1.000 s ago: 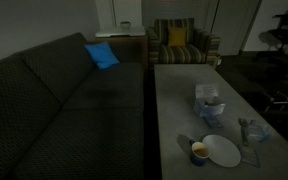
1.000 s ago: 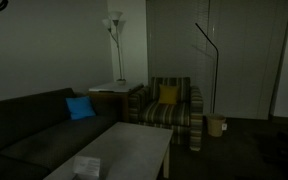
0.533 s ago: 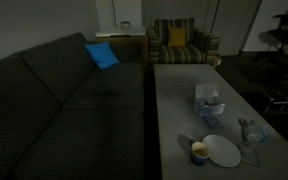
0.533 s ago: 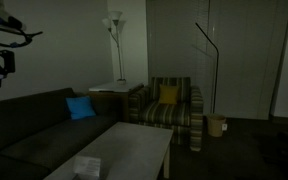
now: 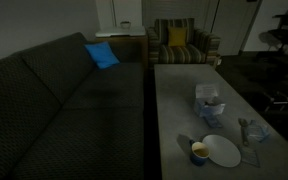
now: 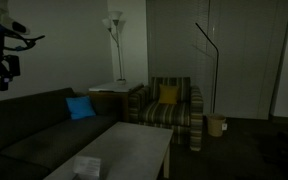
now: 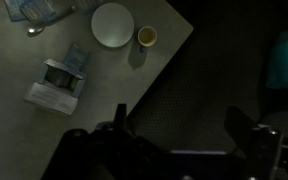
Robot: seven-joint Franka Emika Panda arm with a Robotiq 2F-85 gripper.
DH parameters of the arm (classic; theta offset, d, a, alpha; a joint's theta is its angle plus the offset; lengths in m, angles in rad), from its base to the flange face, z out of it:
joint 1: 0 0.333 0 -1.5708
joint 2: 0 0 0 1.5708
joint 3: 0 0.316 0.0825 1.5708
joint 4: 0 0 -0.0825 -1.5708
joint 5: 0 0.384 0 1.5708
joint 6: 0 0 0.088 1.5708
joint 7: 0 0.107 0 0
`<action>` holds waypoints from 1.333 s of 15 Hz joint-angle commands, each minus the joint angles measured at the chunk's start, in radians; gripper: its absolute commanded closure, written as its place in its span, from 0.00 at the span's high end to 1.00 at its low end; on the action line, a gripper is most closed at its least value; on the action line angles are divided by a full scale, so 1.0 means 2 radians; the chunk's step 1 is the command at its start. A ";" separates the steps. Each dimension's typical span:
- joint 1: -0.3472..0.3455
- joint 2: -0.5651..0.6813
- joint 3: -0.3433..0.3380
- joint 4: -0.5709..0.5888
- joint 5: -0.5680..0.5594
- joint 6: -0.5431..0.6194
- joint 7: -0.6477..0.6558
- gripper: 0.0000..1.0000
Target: Place the blue mug on the white plate
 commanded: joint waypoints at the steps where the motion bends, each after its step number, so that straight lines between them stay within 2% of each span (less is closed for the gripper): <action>1: -0.007 0.009 0.019 -0.043 0.028 0.127 0.045 1.00; 4: -0.010 0.035 0.031 -0.062 0.055 0.232 0.074 1.00; 7: -0.011 0.074 0.038 -0.063 0.049 0.277 0.096 1.00; 11: -0.037 0.130 0.051 -0.033 0.054 0.263 0.097 1.00; 12: -0.021 0.111 0.043 -0.052 0.033 0.272 0.109 1.00; 15: -0.034 0.131 0.047 -0.039 0.035 0.272 0.108 1.00; 17: -0.014 0.136 0.035 -0.045 0.016 0.294 0.123 1.00; 20: -0.007 0.177 0.029 -0.008 -0.003 0.276 0.140 1.00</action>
